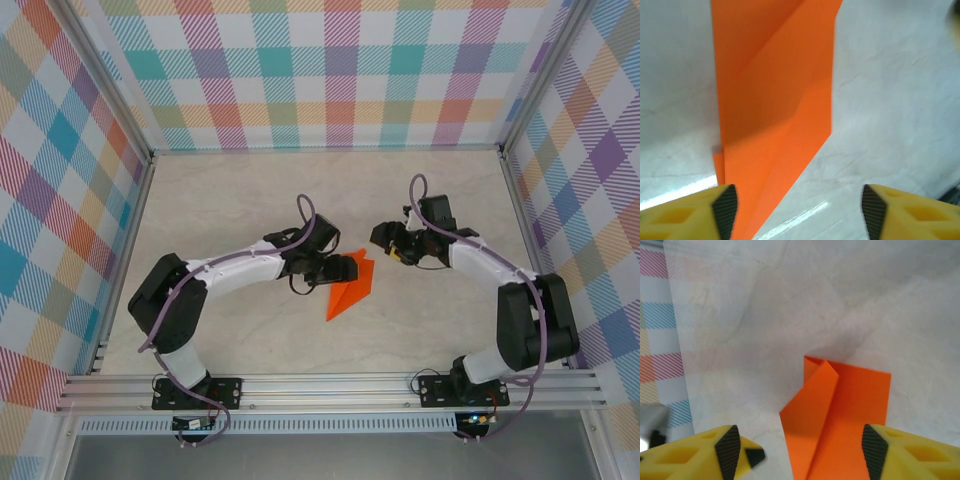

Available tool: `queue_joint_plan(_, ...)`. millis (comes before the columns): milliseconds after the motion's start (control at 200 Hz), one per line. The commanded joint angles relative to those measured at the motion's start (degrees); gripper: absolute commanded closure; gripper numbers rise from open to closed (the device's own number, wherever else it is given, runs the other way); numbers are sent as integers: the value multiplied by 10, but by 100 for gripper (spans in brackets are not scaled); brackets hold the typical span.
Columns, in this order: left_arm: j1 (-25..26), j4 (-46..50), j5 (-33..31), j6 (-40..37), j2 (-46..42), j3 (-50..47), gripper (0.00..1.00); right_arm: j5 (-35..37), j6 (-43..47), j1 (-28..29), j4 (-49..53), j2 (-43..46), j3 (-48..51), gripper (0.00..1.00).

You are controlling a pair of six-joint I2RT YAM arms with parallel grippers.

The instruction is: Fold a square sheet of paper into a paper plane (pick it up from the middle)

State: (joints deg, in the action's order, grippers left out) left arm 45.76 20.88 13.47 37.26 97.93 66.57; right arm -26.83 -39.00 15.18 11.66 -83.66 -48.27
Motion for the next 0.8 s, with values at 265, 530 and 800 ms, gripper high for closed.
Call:
queue_joint_plan(265,-70,-4,-80,2,-81,-35,0,29,-103,81,-75,17,86,11)
queue_joint_plan(530,-138,-73,-19,41,-96,-98,0,43,-150,128,-145,-69,70,33)
queue_joint_plan(800,-161,-85,1,54,-103,-118,0,39,-142,148,-163,-99,60,49)
